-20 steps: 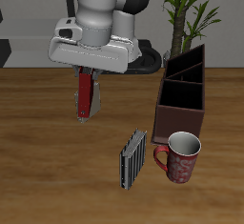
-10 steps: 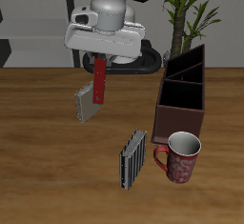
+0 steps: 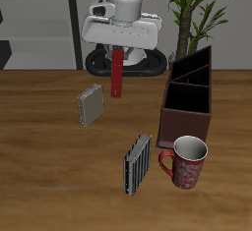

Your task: Place the red book into the left desk caddy's front compartment

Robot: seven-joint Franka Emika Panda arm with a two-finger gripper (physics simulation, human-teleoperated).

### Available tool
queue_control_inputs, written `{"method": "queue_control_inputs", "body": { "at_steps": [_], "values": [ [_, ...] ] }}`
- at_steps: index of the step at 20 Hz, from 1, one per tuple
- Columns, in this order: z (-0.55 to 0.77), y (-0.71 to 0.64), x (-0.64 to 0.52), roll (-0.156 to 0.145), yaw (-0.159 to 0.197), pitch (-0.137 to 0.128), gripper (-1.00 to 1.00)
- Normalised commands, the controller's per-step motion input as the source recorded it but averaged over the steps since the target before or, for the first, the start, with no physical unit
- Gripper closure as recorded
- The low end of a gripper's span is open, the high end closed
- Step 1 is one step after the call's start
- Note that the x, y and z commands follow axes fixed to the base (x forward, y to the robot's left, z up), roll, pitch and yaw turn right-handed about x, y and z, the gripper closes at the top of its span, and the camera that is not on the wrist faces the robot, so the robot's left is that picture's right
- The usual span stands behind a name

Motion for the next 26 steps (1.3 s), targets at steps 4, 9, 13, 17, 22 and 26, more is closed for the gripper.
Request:
{"method": "queue_control_inputs", "body": {
  "at_steps": [4, 9, 13, 17, 22, 26],
  "values": [
    [0.0, 0.21, -0.32, -0.027, -0.057, 0.021, 1.0],
    [-0.07, 0.2, -0.21, -0.015, -0.019, 0.022, 1.0],
    [-0.09, 0.25, -0.25, 0.009, -0.019, 0.009, 1.0],
    [-0.05, 0.19, -0.23, 0.017, -0.018, -0.004, 1.0],
    [-0.01, 0.14, -0.22, 0.034, -0.012, -0.02, 1.0],
    [-0.09, 0.16, -0.22, 0.002, -0.02, 0.004, 1.0]
  ]
}}
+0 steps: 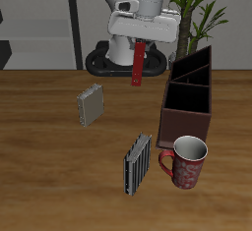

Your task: Place the red book into the left desk caddy's front compartment

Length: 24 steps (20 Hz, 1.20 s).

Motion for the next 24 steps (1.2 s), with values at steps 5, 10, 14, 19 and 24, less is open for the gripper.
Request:
{"method": "queue_control_inputs", "body": {
  "at_steps": [5, 10, 14, 19, 24],
  "values": [
    [-0.05, 0.12, -0.32, -0.042, -0.053, -0.011, 1.0],
    [-0.16, 0.21, -0.29, -0.033, -0.026, 0.021, 1.0],
    [-0.02, 0.12, -0.26, -0.015, -0.039, -0.021, 1.0],
    [0.02, 0.03, -0.19, 0.027, -0.036, -0.012, 1.0],
    [0.12, 0.01, -0.22, 0.006, -0.048, -0.038, 1.0]
  ]
}}
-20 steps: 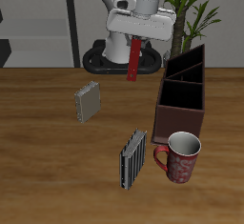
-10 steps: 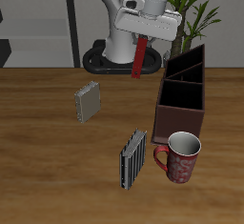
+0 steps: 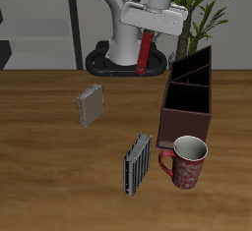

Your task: Place the red book into the left desk caddy's front compartment

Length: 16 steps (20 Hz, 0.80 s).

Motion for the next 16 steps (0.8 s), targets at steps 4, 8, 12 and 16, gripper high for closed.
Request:
{"method": "queue_control_inputs", "body": {
  "at_steps": [4, 8, 12, 16],
  "values": [
    [0.05, 0.07, -0.06, -0.003, -0.036, -0.016, 1.0],
    [0.0, 0.09, 0.03, -0.006, -0.045, 0.006, 1.0],
    [0.0, 0.06, 0.04, 0.016, -0.002, 0.01, 1.0],
    [0.03, 0.16, 0.12, 0.011, -0.008, 0.028, 1.0]
  ]
}}
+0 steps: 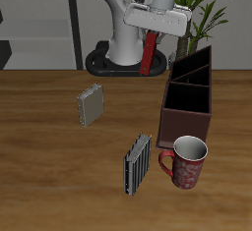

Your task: Place the red book into the left desk caddy's front compartment

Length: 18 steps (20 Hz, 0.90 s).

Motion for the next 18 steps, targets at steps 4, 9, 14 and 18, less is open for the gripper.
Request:
{"method": "queue_control_inputs", "body": {
  "at_steps": [4, 9, 14, 18],
  "values": [
    [-0.03, 0.2, 0.1, 0.031, 0.017, 0.018, 1.0],
    [0.04, 0.22, 0.05, 0.048, -0.017, 0.0, 1.0],
    [0.0, 0.23, 0.05, 0.055, 0.016, -0.007, 1.0],
    [0.01, 0.22, 0.09, 0.044, -0.036, 0.01, 1.0]
  ]
}}
